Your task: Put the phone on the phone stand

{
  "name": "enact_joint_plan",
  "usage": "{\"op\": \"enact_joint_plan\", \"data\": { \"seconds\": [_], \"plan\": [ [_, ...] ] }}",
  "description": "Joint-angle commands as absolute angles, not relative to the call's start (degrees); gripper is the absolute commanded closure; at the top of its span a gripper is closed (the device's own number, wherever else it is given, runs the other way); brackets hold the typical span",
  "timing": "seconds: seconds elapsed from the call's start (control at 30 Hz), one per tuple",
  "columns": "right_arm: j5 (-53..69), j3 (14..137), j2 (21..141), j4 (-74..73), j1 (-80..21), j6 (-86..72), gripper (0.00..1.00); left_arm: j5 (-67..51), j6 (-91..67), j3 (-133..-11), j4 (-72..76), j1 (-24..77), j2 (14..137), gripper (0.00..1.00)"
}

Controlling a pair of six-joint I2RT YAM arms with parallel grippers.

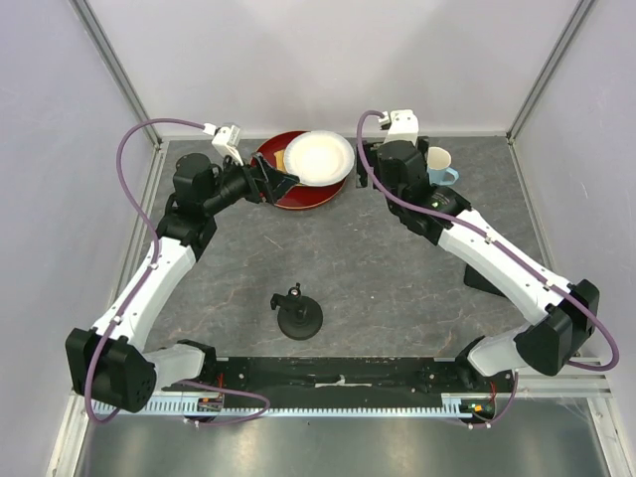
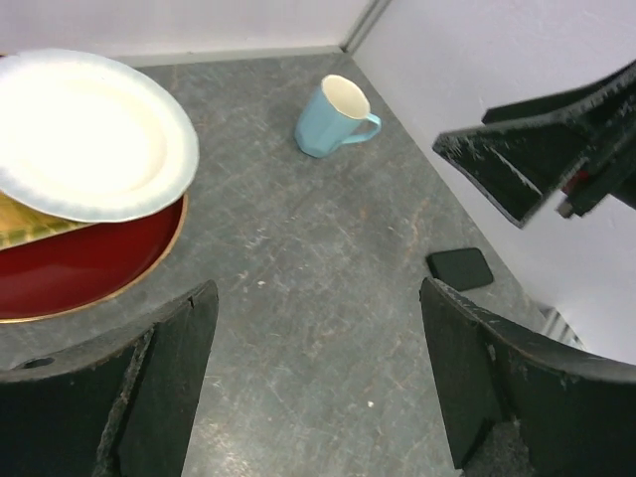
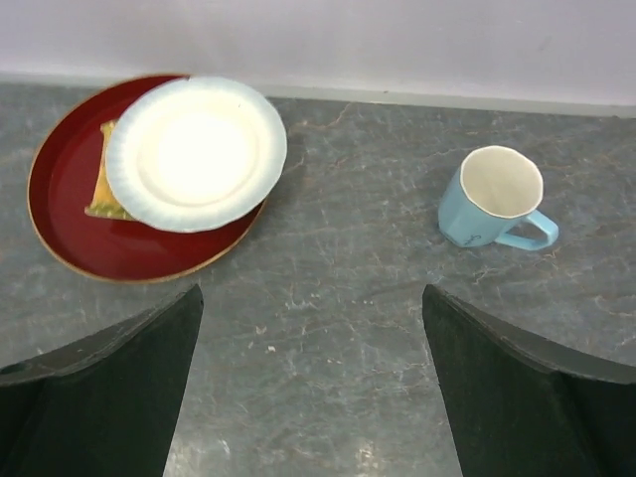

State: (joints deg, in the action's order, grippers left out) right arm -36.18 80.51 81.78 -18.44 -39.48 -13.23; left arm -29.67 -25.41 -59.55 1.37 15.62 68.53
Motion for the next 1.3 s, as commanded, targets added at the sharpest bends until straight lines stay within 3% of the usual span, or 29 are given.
{"op": "enact_joint_plan", "data": {
  "seconds": [0.0,0.17,0.37,0.63,0.97,1.27],
  "plan": [
    [-24.1,82.4,80.7,-22.7,-39.4,-5.9,0.02,-26.0,-21.4,-61.7,-1.0,15.2,69.3,0.12],
    [-3.0,82.0,82.3,-26.3,-40.2,2.1,0.02,-26.4,-22.3,-61.8,-1.1,15.3,70.1,0.13],
    [9.1,80.9,82.7,-30.1,-49.0,12.8,0.02,-24.2,-22.5,-62.0,-2.5,15.2,70.6,0.13],
    [9.6,83.2,86.5,-30.1,-58.8,9.8,0.02,-23.8,-22.7,-62.2,-2.8,15.2,70.8,0.14],
    [13.0,82.7,84.9,-30.8,-61.7,8.1,0.02,-21.7,-23.1,-62.5,-4.1,14.9,70.5,0.14],
    [7.5,85.1,86.3,-33.1,-67.7,4.2,0.02,-21.7,-23.5,-62.5,-4.2,14.2,70.8,0.14]
  ]
}}
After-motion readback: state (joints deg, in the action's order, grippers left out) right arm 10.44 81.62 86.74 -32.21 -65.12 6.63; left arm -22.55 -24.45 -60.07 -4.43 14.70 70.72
